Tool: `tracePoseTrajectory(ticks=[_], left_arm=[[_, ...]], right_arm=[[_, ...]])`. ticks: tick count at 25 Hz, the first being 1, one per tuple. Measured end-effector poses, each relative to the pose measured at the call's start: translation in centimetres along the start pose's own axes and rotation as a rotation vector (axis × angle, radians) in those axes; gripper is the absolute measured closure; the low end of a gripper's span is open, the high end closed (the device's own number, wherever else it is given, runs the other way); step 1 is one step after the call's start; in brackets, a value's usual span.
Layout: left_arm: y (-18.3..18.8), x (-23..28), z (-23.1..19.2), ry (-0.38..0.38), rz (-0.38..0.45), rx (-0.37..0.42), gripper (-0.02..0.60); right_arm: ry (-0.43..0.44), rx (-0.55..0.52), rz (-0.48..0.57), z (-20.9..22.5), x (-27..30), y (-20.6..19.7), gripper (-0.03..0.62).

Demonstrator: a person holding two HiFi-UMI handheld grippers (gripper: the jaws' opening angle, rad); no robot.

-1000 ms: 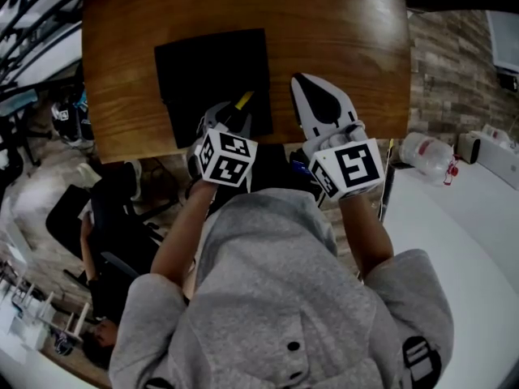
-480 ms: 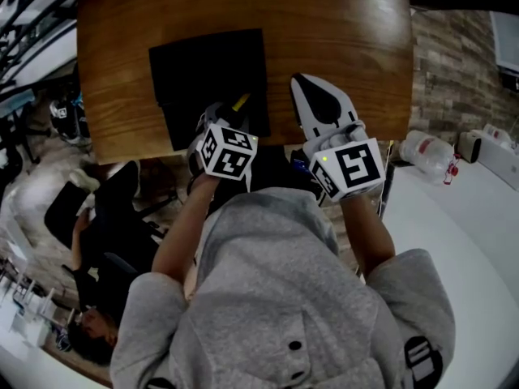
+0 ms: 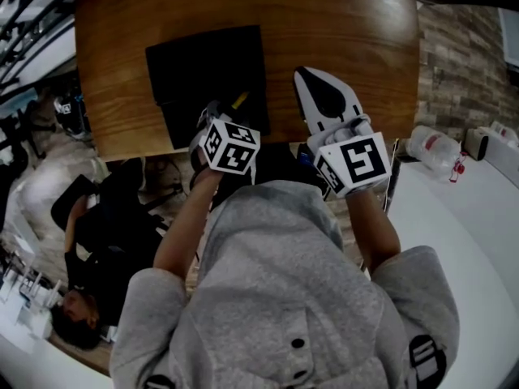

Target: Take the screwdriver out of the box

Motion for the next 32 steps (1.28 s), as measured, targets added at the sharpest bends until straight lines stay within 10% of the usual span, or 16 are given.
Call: tracePoseTrajectory(ticks=[32], left_arm=[[1.2,0.7,0.8,0.032,-0.078,0.035,0.495]], right_arm=[[0.037,0.012,0.034,1.8,-0.6,2.0,0.579]])
Point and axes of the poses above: the fingertips, and each gripper's own axes: x forward along the fingers, z to its right, y out of its top, the point moved 10 cm from there along -x, backward along the fingers, and after that the axes turned 8 degrees about -z, right-handed, at the moved point
